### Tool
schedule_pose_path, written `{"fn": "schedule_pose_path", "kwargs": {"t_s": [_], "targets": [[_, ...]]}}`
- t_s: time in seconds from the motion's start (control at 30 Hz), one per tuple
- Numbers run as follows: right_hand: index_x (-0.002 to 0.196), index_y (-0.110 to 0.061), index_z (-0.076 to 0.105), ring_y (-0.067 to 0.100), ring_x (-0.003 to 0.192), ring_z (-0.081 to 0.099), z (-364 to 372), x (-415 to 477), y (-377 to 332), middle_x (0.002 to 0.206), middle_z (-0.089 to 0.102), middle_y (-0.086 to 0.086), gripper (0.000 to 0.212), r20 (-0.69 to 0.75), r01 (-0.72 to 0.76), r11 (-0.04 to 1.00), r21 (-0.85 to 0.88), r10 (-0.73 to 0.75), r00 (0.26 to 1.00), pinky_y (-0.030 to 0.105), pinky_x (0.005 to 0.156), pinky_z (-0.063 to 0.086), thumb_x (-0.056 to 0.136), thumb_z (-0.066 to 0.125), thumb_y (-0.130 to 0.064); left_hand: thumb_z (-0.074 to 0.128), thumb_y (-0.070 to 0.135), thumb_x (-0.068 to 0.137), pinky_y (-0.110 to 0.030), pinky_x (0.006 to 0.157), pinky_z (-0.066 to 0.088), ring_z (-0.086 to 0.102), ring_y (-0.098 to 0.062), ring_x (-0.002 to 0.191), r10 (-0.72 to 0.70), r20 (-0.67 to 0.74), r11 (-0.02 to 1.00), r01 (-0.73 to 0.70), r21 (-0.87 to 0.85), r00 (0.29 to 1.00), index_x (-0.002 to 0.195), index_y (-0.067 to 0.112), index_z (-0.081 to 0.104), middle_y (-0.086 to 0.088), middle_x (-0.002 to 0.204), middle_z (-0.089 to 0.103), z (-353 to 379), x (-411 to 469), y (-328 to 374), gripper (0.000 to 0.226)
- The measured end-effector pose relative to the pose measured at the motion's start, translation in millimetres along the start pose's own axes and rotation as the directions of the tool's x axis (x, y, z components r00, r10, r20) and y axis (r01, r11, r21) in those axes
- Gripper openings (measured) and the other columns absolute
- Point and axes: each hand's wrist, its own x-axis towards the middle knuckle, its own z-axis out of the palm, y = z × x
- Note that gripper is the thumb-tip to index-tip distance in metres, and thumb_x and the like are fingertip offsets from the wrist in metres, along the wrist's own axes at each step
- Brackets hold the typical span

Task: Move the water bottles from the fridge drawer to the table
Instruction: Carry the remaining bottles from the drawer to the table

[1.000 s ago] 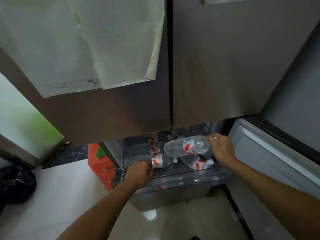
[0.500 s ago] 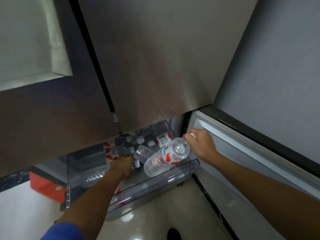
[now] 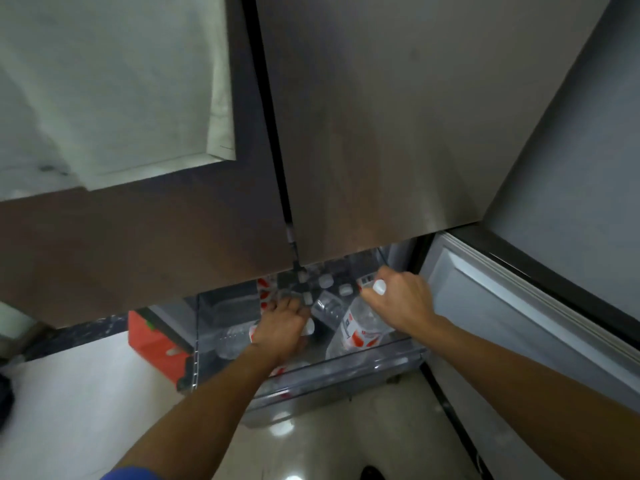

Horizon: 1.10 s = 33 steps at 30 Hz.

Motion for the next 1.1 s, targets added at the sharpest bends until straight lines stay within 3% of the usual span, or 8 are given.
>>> {"fn": "schedule_pose_path", "kwargs": {"t_s": [0.17,0.4,0.5,0.63,0.77,0.83,0.97,1.1], "targets": [[0.102,-0.014,0.057,0.032,0.085,0.064,0,-6,-13,0.093,0.069,0.011,0.043,-0.017,0.037,0.997,-0.07,-0.038,0.999,0.031,0.064,0.037,0.088,0.049,-0.054,0.055,0.034,0.087,-0.04,0.085,0.046,0.05,-0.032,0.12,-0.035,-0.085,0.999,0.033,-0.023,0.996,0.133,0.016,0.038,-0.013,0.141,0.042,-20,-46,-13,0.052],[0.099,-0.017,0.054,0.031,0.084,0.064,-6,-30,-44,0.091,0.07,0.008,0.038,-0.049,0.094,0.995,-0.046,-0.096,0.994,0.032,0.064,0.038,0.088,0.051,-0.053,0.037,0.039,0.096,-0.038,0.061,0.045,0.064,-0.039,0.079,-0.149,-0.252,0.987,0.128,-0.1,0.956,0.118,0.017,0.039,-0.015,0.101,0.062,-25,-112,-49,0.031],[0.095,-0.018,0.054,0.03,0.082,0.064,-17,-45,-62,0.088,0.071,0.007,0.032,-0.114,0.131,0.991,0.008,-0.129,0.985,0.034,0.066,0.041,0.087,0.053,-0.049,0.021,0.05,0.093,-0.038,0.06,0.052,0.065,-0.033,0.072,-0.187,-0.361,0.978,0.139,-0.153,0.914,0.108,0.023,0.037,-0.011,0.093,0.063,-32,-139,-59,0.035],[0.092,-0.019,0.056,0.029,0.08,0.063,-48,-61,-88,0.085,0.069,0.006,0.029,-0.252,0.205,0.979,0.022,-0.193,0.948,0.034,0.065,0.042,0.087,0.054,-0.048,0.037,0.048,0.095,-0.04,0.061,0.056,0.065,-0.029,0.069,-0.307,-0.478,0.944,0.199,-0.264,0.823,0.098,0.022,0.039,-0.007,0.088,0.064,-70,-166,-60,0.027],[0.087,-0.019,0.058,0.03,0.075,0.062,-77,-77,-117,0.08,0.068,0.007,0.035,-0.335,0.329,0.944,0.04,-0.297,0.894,0.034,0.063,0.045,0.08,0.048,-0.052,0.045,0.045,0.094,-0.03,0.046,0.046,0.059,-0.023,0.059,-0.348,-0.606,0.935,0.219,-0.278,0.715,0.089,0.016,0.046,-0.005,0.076,0.064,-107,-205,-60,0.029],[0.087,-0.019,0.06,0.028,0.072,0.061,-85,-87,-133,0.079,0.068,0.006,0.035,-0.335,0.397,0.917,0.026,-0.367,0.868,0.031,0.06,0.039,0.08,0.049,-0.051,0.046,0.045,0.093,-0.024,0.042,0.035,0.054,-0.02,0.053,-0.358,-0.642,0.934,0.258,-0.249,0.677,0.086,0.015,0.047,-0.005,0.069,0.061,-115,-232,-56,0.031],[0.085,-0.02,0.06,0.028,0.071,0.062,-85,-113,-164,0.076,0.068,0.005,0.037,-0.29,0.552,0.834,-0.011,-0.531,0.796,0.03,0.059,0.037,0.076,0.045,-0.052,0.033,0.055,0.089,-0.032,0.049,0.047,0.06,-0.028,0.054,-0.422,-0.645,0.9,0.381,-0.213,0.637,0.084,0.017,0.05,-0.007,0.069,0.065,-115,-291,-47,0.042],[0.084,-0.019,0.058,0.026,0.068,0.061,-63,-152,-186,0.074,0.066,0.003,0.04,-0.187,0.696,0.718,-0.029,-0.688,0.701,0.028,0.057,0.033,0.08,0.04,-0.054,0.05,0.049,0.09,-0.031,0.053,0.041,0.064,-0.032,0.065,-0.555,-0.564,0.822,0.508,-0.258,0.612,0.087,0.015,0.052,-0.009,0.079,0.069,-92,-364,-22,0.034]]}}
